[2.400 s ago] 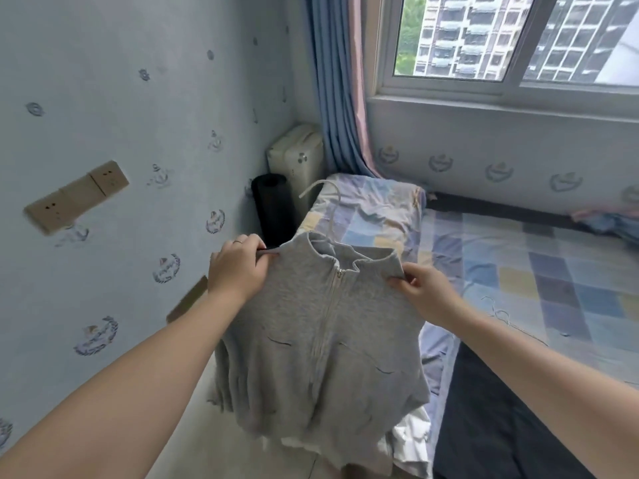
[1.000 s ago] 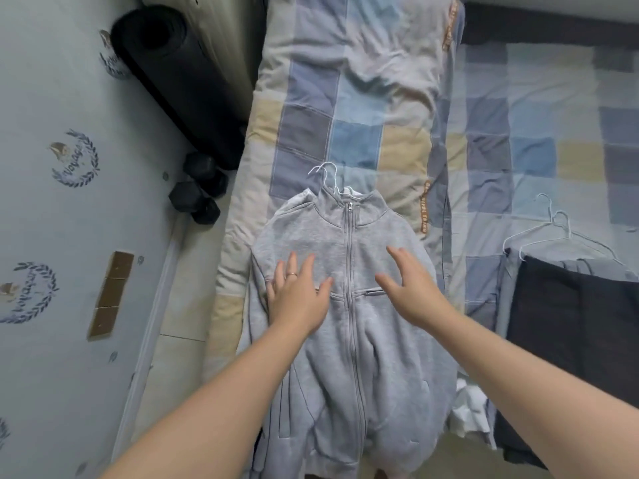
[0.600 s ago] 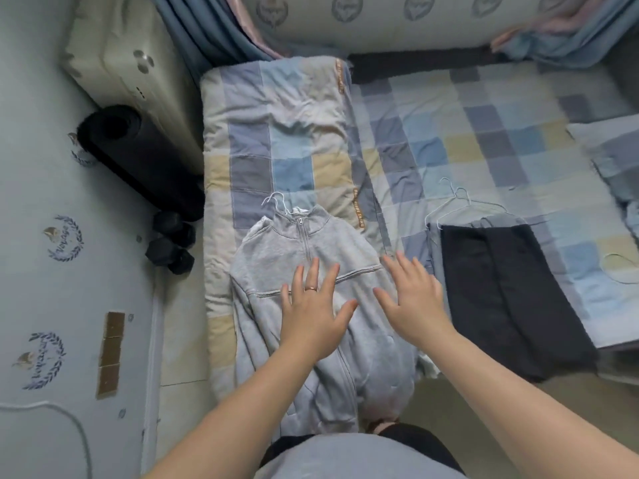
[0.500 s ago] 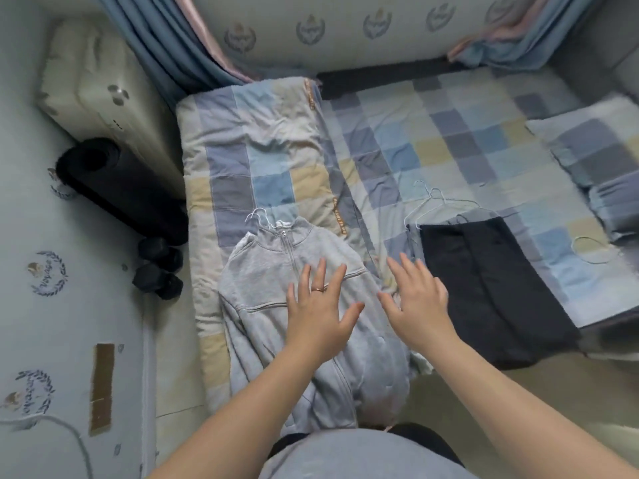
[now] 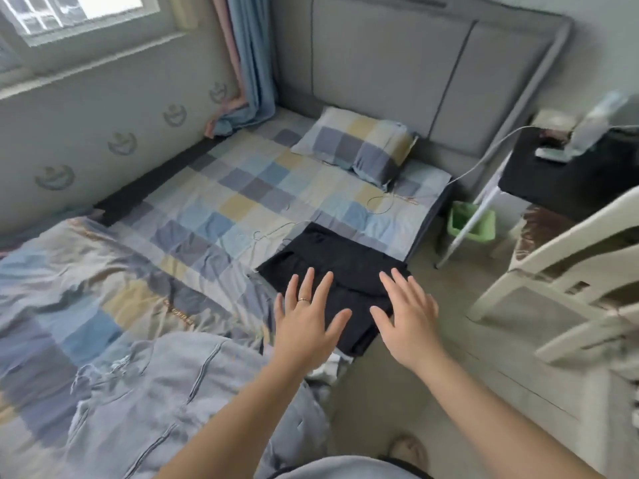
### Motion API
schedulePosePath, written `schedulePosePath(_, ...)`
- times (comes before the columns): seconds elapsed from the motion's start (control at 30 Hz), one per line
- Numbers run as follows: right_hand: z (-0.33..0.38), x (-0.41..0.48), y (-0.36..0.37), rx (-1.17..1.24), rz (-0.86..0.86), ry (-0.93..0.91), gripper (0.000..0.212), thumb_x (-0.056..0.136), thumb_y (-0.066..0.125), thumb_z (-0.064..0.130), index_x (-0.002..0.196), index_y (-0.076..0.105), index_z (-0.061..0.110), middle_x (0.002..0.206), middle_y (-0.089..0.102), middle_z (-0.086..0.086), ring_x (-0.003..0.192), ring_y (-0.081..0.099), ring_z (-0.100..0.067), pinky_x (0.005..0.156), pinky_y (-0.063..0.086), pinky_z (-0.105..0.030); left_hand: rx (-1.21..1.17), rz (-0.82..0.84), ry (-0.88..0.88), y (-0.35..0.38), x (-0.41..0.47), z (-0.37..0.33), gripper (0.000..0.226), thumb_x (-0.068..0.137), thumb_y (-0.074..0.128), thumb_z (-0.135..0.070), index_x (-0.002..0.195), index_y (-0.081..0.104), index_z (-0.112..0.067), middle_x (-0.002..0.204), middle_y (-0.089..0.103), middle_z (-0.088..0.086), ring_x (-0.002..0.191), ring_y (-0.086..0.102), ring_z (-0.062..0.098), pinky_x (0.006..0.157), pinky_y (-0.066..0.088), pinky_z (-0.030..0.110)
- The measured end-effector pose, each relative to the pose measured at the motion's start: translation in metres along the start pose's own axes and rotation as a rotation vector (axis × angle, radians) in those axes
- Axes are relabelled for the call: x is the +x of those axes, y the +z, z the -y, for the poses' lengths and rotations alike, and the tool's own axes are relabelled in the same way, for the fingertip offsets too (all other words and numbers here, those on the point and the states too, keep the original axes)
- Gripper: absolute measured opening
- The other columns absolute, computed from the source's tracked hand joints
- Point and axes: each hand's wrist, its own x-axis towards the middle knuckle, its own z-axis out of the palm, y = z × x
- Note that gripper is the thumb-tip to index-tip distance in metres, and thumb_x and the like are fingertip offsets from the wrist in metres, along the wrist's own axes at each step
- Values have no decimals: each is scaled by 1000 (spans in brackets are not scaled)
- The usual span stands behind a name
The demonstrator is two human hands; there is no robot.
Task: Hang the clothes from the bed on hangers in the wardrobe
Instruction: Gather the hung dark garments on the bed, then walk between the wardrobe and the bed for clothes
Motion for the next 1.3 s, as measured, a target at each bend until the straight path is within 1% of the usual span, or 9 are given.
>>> schedulePosePath(0.27,-211,-37,-111,-8,-156,338,59,98,42,48,152,25,32,162,14,7,149,12,-21,117,17,-51,59,165,344,97,63,-228,70,97,33,-65,157,4,-44,168,0,-8,153,-10,17,123,-2,47)
schedulePosePath(0.43,-308,-88,-171,24,-304,584,57,100,40,46,152,21,34,162,11,10,150,7,-15,120,9,-48,105,298,619,155,77,-356,72,96,33,-68,157,5,-42,167,2,-10,154,-7,19,124,1,47)
schedulePosePath(0.57,-367,-140,-209,45,-452,777,57,98,38,48,150,28,30,161,20,8,149,14,-18,118,16,-49,101,407,837,198,80,-458,71,96,28,-69,157,4,-41,168,1,-9,154,-9,19,124,-2,47)
schedulePosePath(0.67,-402,-172,-241,-3,-556,895,57,95,35,51,148,34,29,158,26,7,146,21,-19,117,20,-45,88,474,1030,226,83,-534,72,96,24,-71,158,3,-40,168,0,-8,154,-10,19,122,-7,47)
schedulePosePath(0.8,-444,-201,-294,-96,-665,1055,60,94,29,55,149,30,32,159,24,10,147,20,-16,118,19,-43,1,548,1276,251,87,-649,74,93,23,-73,158,7,-40,168,3,-8,154,-9,18,124,-2,50)
schedulePosePath(0.97,-474,-209,-376,-208,-796,1185,65,91,20,59,152,24,34,160,17,12,148,13,-12,116,9,-34,-114,545,1573,246,95,-790,85,81,12,-80,157,13,-40,167,8,-9,153,-2,18,123,5,49)
schedulePosePath(1.1,-476,-201,-453,-369,-885,1236,73,86,13,62,151,27,32,160,20,13,147,15,-11,113,6,-27,-245,467,1783,220,101,-889,81,84,17,-78,155,22,-38,164,22,-9,152,12,22,121,16,49)
schedulePosePath(1.2,-471,-199,-514,-516,-907,1250,60,96,28,54,151,29,30,158,22,13,145,15,-9,112,4,-23,-358,473,1904,194,97,-957,80,85,20,-76,155,24,-38,163,24,-9,152,14,22,120,17,49)
schedulePosePath(1.3,-469,-204,-579,-673,-965,1240,57,97,40,46,150,34,26,156,31,8,144,24,-13,118,16,-34,-416,439,1993,164,90,-1020,80,84,17,-77,156,18,-40,165,16,-10,152,7,19,120,12,49)
